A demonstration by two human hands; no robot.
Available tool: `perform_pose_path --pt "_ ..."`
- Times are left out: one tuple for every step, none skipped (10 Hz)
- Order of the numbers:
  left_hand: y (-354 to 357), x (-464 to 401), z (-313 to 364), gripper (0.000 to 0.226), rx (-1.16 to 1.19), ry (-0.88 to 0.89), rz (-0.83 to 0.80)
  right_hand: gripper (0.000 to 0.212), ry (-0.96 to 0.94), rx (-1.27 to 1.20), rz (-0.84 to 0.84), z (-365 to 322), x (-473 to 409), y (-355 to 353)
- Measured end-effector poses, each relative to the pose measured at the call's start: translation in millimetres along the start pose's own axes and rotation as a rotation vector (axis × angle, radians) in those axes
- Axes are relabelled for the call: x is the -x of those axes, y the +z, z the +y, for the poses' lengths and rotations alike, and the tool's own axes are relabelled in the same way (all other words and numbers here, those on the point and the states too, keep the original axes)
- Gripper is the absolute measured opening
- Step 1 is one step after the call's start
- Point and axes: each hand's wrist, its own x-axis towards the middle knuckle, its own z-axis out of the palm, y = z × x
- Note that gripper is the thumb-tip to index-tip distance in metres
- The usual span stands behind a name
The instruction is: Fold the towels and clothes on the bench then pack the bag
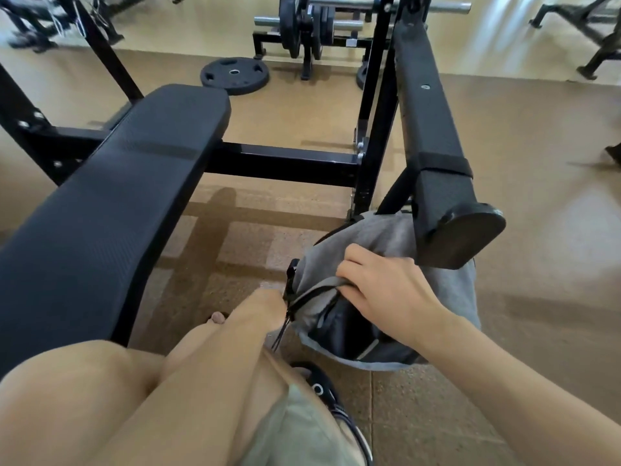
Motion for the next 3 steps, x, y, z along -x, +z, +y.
perform_pose_path --pt "12 -7 4 0.033 -0.112 -0.101 -0.070 0.015 0.024 -0.055 -0.029 -6 3 -1" --pt "14 -6 7 0.024 -0.162 0.001 -0.061 0.010 0.057 -0.167 -0.036 -11 9 -5" --pt "1 9 5 0.013 -0.095 0.136 0.123 0.032 0.112 -0.526 -0.103 -16 32 -21"
